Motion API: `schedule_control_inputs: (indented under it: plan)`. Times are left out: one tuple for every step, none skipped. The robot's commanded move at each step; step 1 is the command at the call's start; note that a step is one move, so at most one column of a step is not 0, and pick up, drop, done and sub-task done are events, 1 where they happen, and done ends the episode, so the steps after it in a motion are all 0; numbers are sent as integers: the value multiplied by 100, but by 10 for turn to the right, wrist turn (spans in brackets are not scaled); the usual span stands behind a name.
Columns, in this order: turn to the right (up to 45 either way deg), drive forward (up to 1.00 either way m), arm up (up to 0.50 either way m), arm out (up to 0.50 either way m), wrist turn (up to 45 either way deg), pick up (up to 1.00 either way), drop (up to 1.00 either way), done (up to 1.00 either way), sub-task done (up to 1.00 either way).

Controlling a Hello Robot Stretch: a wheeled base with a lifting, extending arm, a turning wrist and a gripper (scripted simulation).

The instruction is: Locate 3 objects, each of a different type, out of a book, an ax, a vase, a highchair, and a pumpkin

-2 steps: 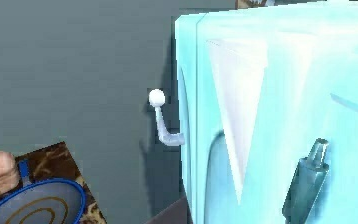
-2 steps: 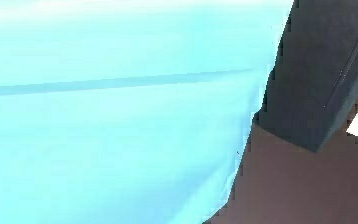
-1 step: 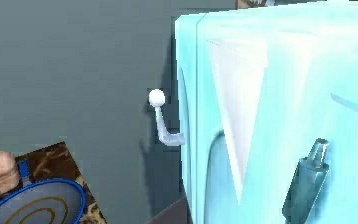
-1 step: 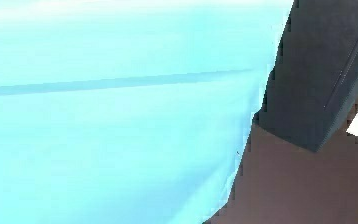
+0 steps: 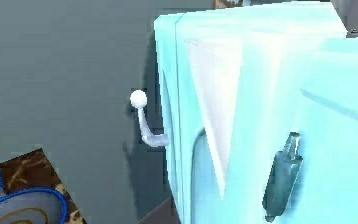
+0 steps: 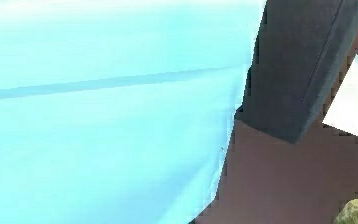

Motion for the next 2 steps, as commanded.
schedule_control_inputs:
  plan:
    - [-450,0,0,0,0,0,0,0,0]
    - [-450,0,0,0,0,0,0,0,0]
